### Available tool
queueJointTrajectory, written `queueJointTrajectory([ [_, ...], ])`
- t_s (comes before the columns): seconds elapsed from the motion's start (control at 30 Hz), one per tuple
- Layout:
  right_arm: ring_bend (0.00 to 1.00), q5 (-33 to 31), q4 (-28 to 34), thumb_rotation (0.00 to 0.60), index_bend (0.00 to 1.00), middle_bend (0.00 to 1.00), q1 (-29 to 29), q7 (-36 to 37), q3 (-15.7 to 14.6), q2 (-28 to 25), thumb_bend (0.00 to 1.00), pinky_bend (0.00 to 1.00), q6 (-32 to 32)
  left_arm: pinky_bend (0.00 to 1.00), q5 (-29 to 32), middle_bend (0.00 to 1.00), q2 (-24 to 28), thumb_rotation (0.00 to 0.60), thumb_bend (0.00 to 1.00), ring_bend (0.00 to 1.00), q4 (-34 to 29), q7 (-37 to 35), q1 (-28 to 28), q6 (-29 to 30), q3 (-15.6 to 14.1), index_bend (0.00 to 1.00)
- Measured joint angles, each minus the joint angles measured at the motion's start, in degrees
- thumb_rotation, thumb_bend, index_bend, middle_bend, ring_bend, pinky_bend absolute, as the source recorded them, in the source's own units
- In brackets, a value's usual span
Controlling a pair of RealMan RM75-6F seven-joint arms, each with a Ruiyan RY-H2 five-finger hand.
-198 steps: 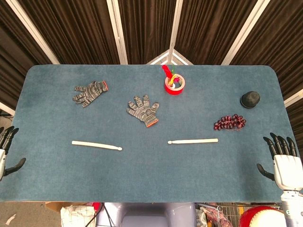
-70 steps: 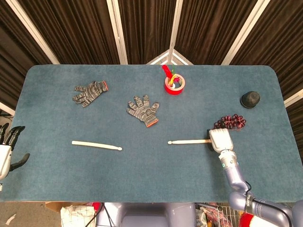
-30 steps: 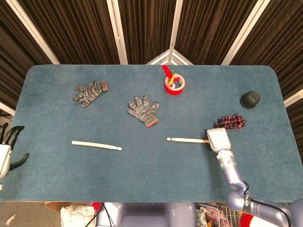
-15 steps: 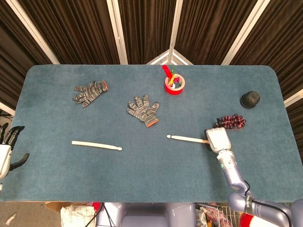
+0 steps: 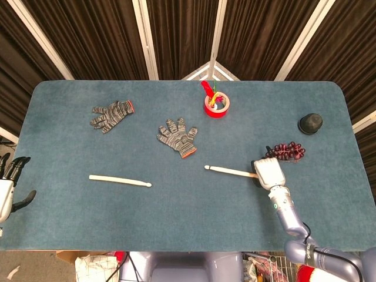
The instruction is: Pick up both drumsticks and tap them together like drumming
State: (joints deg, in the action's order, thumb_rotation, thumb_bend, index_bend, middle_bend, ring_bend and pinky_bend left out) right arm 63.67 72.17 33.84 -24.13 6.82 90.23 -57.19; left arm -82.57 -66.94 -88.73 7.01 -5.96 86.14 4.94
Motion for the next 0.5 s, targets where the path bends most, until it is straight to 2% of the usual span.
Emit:
queueJointTrajectory([
  [0.27,0.44,2.7,1.5,0.600,0.77,0.66,-0.2,9.6,0.6,-1.9,0.47,0.03,1.7,0.00,0.2,0.16,-0.1,0.600,0.34,0.00,0.2,0.2,-0.1,-0.2,0.1,0.16],
  [0.5,0.44,11.5,2.1,0.600,0.77,0.66,-0.5,22.7,0.0,-5.0,0.47,0.03,0.9,0.00,0.3,0.16,-0.7,0.600,0.34,0.00,0.7,0.7,-0.4,-0.5,0.2,0.16],
])
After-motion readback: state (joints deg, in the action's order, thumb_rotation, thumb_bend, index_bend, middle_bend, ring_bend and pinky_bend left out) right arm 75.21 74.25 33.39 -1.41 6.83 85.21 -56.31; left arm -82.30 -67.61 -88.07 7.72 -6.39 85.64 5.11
